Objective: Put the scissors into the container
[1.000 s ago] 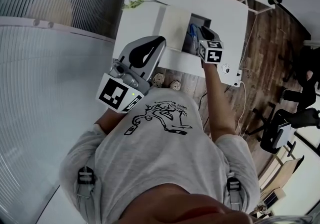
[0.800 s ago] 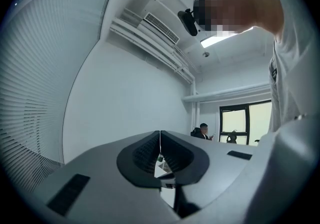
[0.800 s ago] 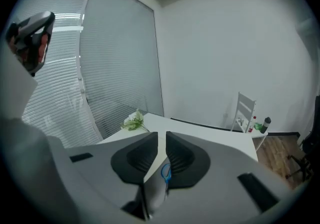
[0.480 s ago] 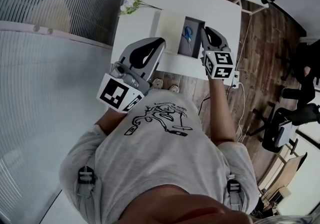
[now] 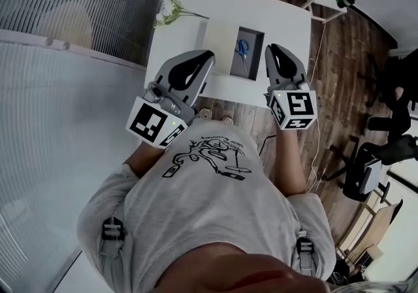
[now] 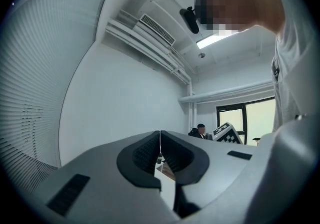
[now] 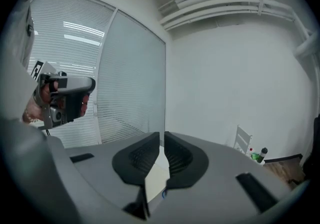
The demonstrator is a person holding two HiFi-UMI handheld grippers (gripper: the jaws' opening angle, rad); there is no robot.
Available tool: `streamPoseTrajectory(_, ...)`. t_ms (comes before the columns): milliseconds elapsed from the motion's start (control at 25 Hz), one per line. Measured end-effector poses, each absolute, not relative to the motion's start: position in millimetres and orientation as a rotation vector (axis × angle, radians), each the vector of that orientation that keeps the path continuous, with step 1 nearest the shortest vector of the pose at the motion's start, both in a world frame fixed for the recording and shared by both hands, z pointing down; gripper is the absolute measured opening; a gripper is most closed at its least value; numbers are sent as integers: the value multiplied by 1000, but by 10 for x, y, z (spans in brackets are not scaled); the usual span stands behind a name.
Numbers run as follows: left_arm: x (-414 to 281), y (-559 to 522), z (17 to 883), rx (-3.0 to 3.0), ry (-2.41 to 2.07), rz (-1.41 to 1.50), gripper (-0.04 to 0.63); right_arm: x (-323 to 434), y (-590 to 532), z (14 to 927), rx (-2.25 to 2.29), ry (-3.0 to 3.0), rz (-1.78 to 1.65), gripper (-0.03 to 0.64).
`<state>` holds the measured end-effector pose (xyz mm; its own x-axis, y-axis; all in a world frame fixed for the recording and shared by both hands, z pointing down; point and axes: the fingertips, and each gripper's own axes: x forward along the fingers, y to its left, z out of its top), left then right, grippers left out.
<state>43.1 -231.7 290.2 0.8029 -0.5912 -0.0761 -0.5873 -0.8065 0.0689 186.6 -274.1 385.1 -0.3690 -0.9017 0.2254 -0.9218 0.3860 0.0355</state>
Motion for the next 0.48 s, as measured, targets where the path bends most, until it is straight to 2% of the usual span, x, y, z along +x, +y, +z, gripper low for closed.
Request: streamPoseTrajectory(480,447,-2289,2860,2957,-944,-168,21,1721,-2319,3250,1624,-2487,-26,29)
